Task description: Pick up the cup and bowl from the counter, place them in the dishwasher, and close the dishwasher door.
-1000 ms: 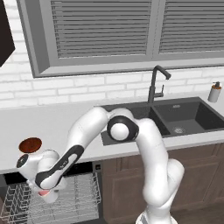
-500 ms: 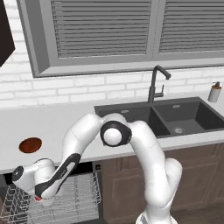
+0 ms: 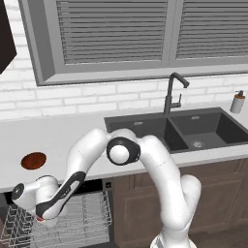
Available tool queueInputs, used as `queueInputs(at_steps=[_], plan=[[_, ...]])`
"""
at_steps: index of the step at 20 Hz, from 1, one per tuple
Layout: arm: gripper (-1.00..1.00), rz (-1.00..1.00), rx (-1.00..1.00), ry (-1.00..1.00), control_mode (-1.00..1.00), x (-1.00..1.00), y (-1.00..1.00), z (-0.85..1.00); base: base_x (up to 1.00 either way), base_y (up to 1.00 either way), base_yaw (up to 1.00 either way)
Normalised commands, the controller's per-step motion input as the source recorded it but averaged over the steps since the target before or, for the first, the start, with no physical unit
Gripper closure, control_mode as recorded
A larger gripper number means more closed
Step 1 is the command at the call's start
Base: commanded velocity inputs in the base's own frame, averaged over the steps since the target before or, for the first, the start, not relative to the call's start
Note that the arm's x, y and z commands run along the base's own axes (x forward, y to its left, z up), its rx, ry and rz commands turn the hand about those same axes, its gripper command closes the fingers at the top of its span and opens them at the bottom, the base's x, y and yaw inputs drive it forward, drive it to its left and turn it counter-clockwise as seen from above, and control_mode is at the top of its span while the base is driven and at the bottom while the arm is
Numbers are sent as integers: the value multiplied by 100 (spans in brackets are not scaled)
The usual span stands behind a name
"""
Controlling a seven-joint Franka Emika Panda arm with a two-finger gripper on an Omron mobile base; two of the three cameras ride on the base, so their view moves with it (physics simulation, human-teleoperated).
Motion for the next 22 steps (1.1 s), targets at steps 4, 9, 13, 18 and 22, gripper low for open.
queueInputs(at_steps=[4, 9, 13, 18, 22], plan=[[100, 4, 0, -4, -100, 20, 1, -55, 0, 0, 0], [100, 10, 0, -2, -100, 38, 0, -46, 0, 0, 0], [100, 11, 0, -1, -100, 41, 0, -26, 0, 0, 0], [100, 10, 0, -1, -100, 31, 0, -17, 0, 0, 0], [100, 8, 0, -1, -100, 21, 7, -31, 0, 0, 0]])
